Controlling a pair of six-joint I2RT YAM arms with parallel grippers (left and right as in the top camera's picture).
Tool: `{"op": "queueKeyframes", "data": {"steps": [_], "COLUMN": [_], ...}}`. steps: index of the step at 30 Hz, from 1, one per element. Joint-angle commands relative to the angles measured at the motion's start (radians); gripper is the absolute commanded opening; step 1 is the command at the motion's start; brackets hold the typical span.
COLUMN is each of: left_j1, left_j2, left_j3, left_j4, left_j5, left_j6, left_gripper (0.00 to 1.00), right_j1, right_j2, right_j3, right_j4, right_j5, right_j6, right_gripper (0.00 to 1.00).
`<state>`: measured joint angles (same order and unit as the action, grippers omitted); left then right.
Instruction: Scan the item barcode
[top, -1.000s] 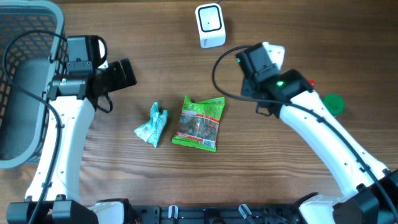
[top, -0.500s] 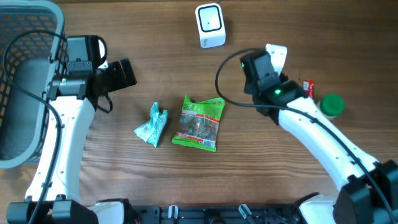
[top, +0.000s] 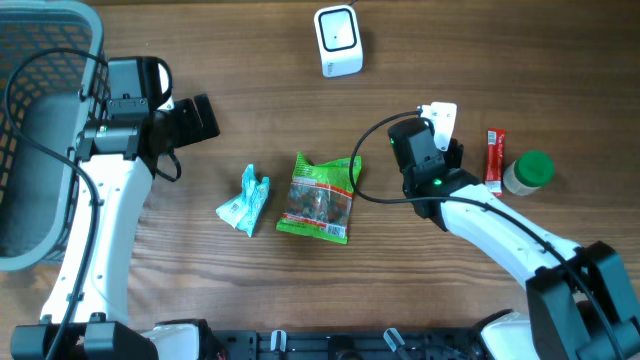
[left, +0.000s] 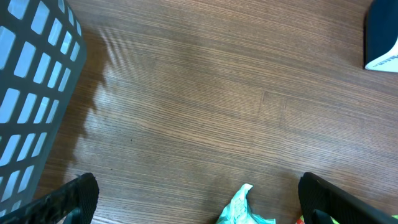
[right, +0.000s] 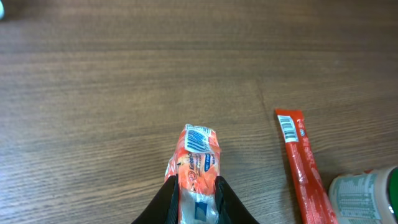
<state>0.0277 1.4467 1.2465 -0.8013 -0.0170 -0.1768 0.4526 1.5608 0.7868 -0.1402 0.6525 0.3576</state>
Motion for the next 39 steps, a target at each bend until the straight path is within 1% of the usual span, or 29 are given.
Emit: {"op": "queueKeyframes", "data": {"steps": [1, 3, 8, 9, 14, 20, 21, 24, 30, 31, 32, 34, 36, 39], "left_j1": [0.003, 0.003, 0.003, 0.003, 0.003, 0.003, 0.003, 0.003, 0.003, 0.003, 0.003, 0.003, 0.003, 0.003], "left_j2": [-0.007, -0.007, -0.007, -0.007, -0.007, -0.007, -0.007, -0.007, -0.007, -0.007, -0.007, -0.007, -0.007, -0.007], "left_j3": [0.018, 0.018, 0.018, 0.018, 0.018, 0.018, 0.018, 0.018, 0.018, 0.018, 0.018, 0.018, 0.018, 0.018], "left_j4": [0.003, 0.003, 0.003, 0.003, 0.003, 0.003, 0.003, 0.003, 0.003, 0.003, 0.003, 0.003, 0.003, 0.003], "left_j5": [-0.006, -0.006, -0.006, -0.006, -0.006, -0.006, -0.006, -0.006, -0.006, -0.006, -0.006, -0.006, -0.006, -0.006], "left_j6": [0.013, 0.013, 0.013, 0.013, 0.013, 0.013, 0.013, 0.013, 0.013, 0.013, 0.013, 0.013, 0.013, 0.013], "left_gripper": [1.0, 1.0, 1.0, 1.0, 1.0, 1.0, 1.0, 1.0, 1.0, 1.0, 1.0, 1.0, 1.0, 1.0], "right_j1": [0.0, 0.0, 0.0, 0.0, 0.0, 0.0, -0.001, -0.001, -0.002, -0.003, -0.003, -0.003, -0.003, -0.011], "right_j2": [0.043, 0.054, 0.057, 0.057, 0.057, 0.057, 0.055, 0.029, -0.092, -0.115, -0.127, -0.143, -0.141, -0.137], "right_j3": [-0.01, -0.01, -0.01, -0.01, -0.01, -0.01, -0.01, -0.002, 0.051, 0.053, 0.053, 0.053, 0.053, 0.053], "right_j4": [0.005, 0.004, -0.054, -0.064, -0.086, -0.103, -0.117, -0.146, -0.218, -0.222, -0.226, -0.232, -0.233, -0.257], "right_j5": [-0.006, -0.006, -0.036, -0.065, -0.151, -0.223, -0.225, -0.225, -0.226, -0.226, -0.226, -0.256, -0.296, -0.331], "right_j6": [-0.013, 0.003, 0.099, 0.104, 0.116, 0.124, 0.124, 0.123, 0.128, 0.156, 0.179, 0.243, 0.274, 0.33], "right_gripper": [0.18, 0.18, 0.18, 0.2, 0.32, 0.54, 0.59, 0.6, 0.63, 0.67, 0.69, 0.69, 0.69, 0.72]}}
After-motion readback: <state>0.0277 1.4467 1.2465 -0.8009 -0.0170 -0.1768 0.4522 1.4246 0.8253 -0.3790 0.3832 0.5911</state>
